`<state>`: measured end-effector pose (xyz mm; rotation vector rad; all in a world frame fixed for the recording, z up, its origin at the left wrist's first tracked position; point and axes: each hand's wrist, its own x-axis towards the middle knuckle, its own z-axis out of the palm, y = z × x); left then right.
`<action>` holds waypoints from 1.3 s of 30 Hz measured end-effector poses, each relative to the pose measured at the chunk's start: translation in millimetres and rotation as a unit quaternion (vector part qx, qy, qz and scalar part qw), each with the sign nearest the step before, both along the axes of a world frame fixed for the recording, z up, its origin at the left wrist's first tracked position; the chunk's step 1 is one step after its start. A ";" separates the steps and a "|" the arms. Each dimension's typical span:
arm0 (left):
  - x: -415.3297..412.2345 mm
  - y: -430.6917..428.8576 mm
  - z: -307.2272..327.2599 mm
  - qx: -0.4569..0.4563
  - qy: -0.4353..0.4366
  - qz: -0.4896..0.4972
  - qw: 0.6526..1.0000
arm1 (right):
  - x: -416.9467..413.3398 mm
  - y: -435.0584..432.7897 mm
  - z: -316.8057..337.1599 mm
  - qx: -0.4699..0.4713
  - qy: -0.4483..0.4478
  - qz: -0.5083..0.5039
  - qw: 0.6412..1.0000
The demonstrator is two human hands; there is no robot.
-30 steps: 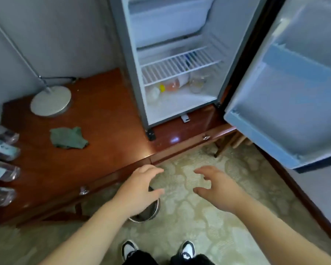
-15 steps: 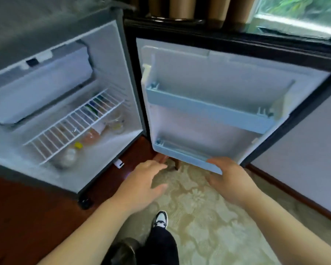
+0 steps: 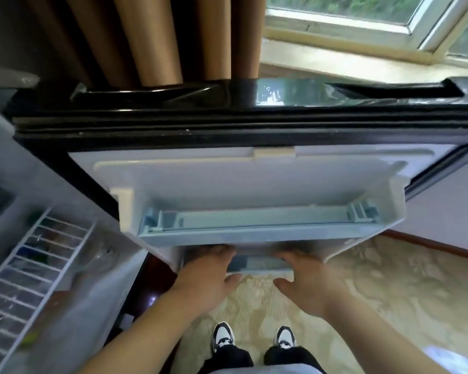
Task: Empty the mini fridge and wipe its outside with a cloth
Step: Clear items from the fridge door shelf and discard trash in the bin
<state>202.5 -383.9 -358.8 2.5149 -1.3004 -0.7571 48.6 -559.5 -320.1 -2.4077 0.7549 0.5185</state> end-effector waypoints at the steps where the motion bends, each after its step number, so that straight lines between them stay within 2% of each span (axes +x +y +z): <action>1: 0.2 -0.9 -3.0 0.000 -0.007 -0.001 1.000 | 2.4 -0.5 -1.5 0.005 0.011 -0.002 1.000; 6: -0.2 -1.0 -14.8 0.047 -0.003 0.008 0.999 | 12.7 -1.0 -10.4 0.003 0.052 0.035 0.998; 11: 0.3 -6.1 -19.9 0.051 -0.020 0.012 0.998 | 24.7 3.6 -24.7 0.007 0.091 0.091 0.992; 18: -2.8 -1.1 -25.7 0.061 -0.053 -0.004 0.997 | 39.1 10.0 -27.1 0.004 0.140 0.094 0.986; 23: -2.7 4.8 -24.0 0.050 -0.063 -0.026 0.996 | 48.9 14.1 -29.6 0.047 0.168 0.047 0.984; 25: -1.1 5.9 -20.3 0.050 -0.058 -0.037 0.996 | 45.3 14.5 -30.5 0.095 0.145 -0.001 0.985; 29: 1.5 5.0 -18.0 0.050 -0.034 -0.045 0.997 | 24.6 10.1 -32.3 0.169 0.026 -0.099 0.980; 34: -1.2 -1.3 -20.2 0.053 -0.016 -0.002 0.998 | 0.4 3.0 -36.2 0.132 -0.039 -0.044 0.989; 39: -9.1 -5.3 -24.5 0.076 -0.056 -0.024 0.995 | -9.8 1.8 -40.2 0.121 -0.060 -0.020 0.991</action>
